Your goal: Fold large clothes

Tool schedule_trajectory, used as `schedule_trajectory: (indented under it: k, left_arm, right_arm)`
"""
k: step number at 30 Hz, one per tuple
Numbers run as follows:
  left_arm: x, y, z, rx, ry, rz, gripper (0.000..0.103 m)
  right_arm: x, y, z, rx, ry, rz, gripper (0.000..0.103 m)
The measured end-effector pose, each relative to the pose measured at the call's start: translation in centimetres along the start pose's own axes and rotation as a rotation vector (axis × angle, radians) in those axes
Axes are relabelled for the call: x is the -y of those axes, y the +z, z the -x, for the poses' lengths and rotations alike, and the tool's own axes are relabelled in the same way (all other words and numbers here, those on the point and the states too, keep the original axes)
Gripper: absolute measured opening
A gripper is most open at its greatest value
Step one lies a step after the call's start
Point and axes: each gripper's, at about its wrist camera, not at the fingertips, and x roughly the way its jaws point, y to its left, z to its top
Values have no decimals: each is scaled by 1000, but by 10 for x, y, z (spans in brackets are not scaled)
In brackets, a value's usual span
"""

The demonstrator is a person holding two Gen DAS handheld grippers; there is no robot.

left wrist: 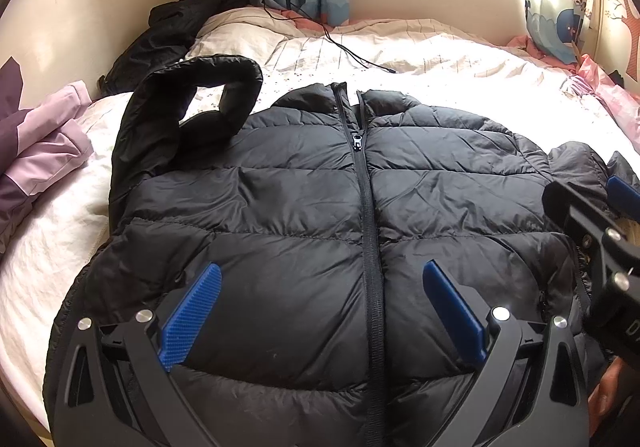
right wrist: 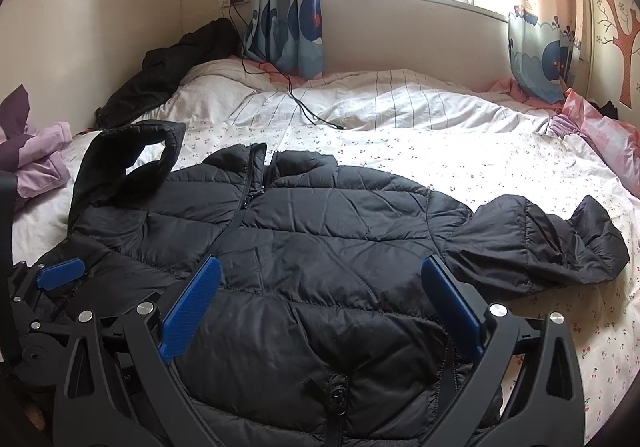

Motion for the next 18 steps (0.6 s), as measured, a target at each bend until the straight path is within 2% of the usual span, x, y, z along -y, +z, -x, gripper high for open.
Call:
schedule_trajectory:
  k: [9, 13, 16, 18]
  left_arm:
    - [4, 1, -2, -4, -9, -4, 97]
    - [6, 1, -3, -6, -19, -5, 97]
    - [7, 1, -3, -7, -27, -7, 97]
    - [8, 1, -2, -6, -31, -10, 97]
  right_arm:
    - [1, -1, -2, -11, 2, -3, 97]
    - [3, 1, -1, 10, 0, 1, 97]
    - [8, -1, -13, -51, 18, -9, 97]
    - [11, -1, -6, -7, 15, -24, 97]
